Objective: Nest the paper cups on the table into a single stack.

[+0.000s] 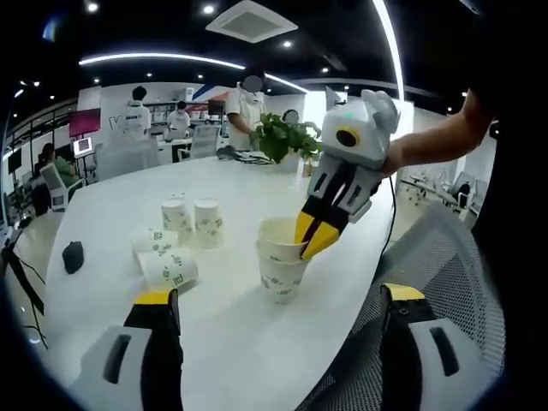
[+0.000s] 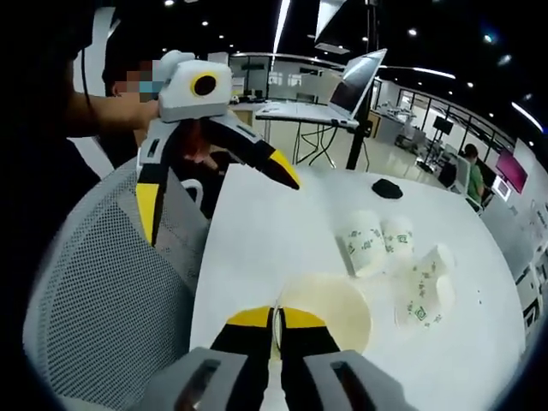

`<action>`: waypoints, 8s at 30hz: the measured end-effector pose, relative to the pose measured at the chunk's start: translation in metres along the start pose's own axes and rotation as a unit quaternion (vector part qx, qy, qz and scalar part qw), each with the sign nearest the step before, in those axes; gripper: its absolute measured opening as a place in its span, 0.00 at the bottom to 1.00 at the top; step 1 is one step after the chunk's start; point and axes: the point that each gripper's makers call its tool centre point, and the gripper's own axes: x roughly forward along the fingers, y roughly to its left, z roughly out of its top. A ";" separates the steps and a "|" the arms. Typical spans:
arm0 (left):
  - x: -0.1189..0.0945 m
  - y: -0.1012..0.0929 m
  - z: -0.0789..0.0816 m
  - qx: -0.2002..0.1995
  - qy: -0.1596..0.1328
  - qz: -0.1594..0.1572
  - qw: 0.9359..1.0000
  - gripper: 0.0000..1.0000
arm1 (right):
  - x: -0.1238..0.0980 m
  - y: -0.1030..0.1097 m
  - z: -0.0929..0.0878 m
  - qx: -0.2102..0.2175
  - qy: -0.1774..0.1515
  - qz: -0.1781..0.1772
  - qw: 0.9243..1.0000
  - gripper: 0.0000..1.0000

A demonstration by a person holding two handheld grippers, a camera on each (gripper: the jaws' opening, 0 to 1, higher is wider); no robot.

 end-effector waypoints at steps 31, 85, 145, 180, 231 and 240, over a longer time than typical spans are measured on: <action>-0.003 0.002 -0.008 -0.006 0.005 0.005 1.000 0.94 | 0.011 0.005 0.000 0.032 0.006 0.026 0.999 0.03; 0.001 0.032 -0.002 0.005 0.006 0.014 1.000 0.91 | -0.016 -0.009 0.017 0.062 -0.045 -0.050 0.996 0.24; 0.069 0.145 -0.016 -0.086 0.028 0.019 0.996 0.49 | -0.107 -0.014 -0.080 0.264 -0.136 -0.265 0.917 1.00; 0.078 0.140 0.011 -0.198 -0.055 -0.055 0.977 0.00 | -0.098 -0.005 -0.093 0.260 -0.117 -0.264 0.922 0.90; 0.006 0.027 0.104 -0.070 -0.104 -0.131 0.983 0.00 | -0.094 0.001 -0.086 0.242 -0.113 -0.254 0.930 0.90; 0.004 0.007 0.111 -0.044 -0.095 -0.148 0.983 0.00 | -0.095 -0.003 -0.090 0.245 -0.122 -0.256 0.927 0.91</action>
